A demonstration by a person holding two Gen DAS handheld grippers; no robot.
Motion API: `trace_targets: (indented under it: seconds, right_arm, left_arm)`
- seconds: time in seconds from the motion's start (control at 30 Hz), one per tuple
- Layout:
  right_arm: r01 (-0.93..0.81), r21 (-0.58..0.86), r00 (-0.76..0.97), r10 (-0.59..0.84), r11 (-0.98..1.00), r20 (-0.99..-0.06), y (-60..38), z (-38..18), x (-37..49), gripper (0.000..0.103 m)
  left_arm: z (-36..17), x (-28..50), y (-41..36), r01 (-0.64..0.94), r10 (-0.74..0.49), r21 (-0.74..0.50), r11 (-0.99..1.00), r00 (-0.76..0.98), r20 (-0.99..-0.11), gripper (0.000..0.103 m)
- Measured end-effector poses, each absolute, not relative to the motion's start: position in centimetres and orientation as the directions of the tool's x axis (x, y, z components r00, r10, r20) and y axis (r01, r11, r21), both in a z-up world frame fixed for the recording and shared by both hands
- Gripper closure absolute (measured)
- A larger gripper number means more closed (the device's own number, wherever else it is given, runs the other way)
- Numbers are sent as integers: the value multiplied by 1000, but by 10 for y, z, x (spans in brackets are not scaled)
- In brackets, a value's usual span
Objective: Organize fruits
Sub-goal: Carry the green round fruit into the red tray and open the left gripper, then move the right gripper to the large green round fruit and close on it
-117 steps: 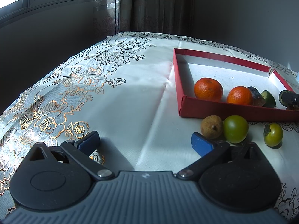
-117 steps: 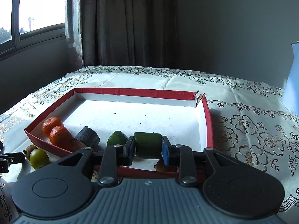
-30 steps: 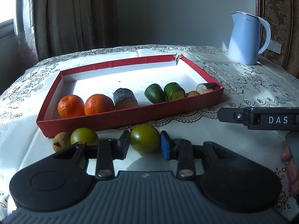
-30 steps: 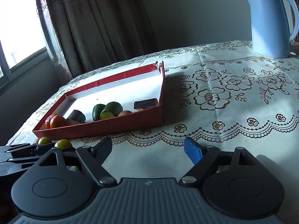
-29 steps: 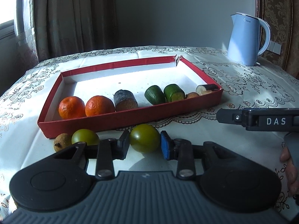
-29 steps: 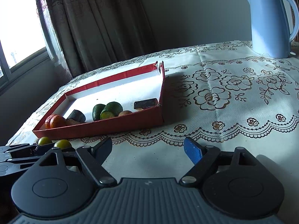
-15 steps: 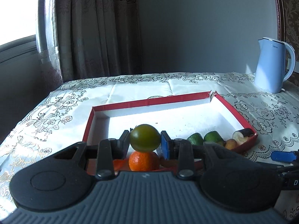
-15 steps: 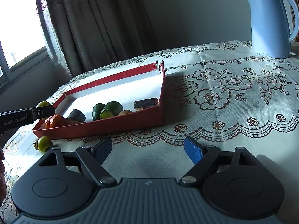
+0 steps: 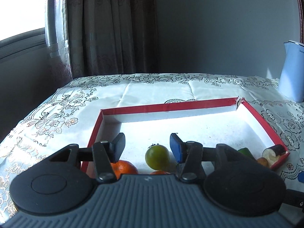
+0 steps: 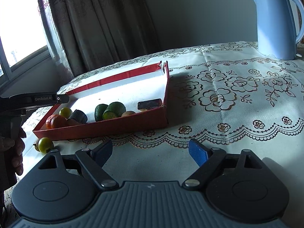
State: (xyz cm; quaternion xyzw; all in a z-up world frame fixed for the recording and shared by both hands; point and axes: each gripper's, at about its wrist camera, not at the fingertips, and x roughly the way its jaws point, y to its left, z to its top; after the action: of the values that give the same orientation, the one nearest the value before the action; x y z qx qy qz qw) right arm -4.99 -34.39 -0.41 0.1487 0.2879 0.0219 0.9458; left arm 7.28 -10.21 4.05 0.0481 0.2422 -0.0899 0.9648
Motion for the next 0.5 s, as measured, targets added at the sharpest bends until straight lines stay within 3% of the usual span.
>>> trace_targets:
  seconds: [0.07, 0.27, 0.5]
  right_arm:
    - [43, 294, 833, 128, 955, -538, -344, -4, -50, 15]
    - [43, 293, 833, 128, 955, -539, -344, -4, -50, 15]
    - [42, 293, 833, 128, 955, -538, -344, -5, -50, 15]
  left_arm:
    - [41, 70, -102, 188, -140, 58, 980, 874, -466, 33]
    - [50, 44, -89, 168, -127, 60, 984, 896, -425, 4]
    - [46, 5, -46, 104, -79, 35, 994, 898, -433, 0]
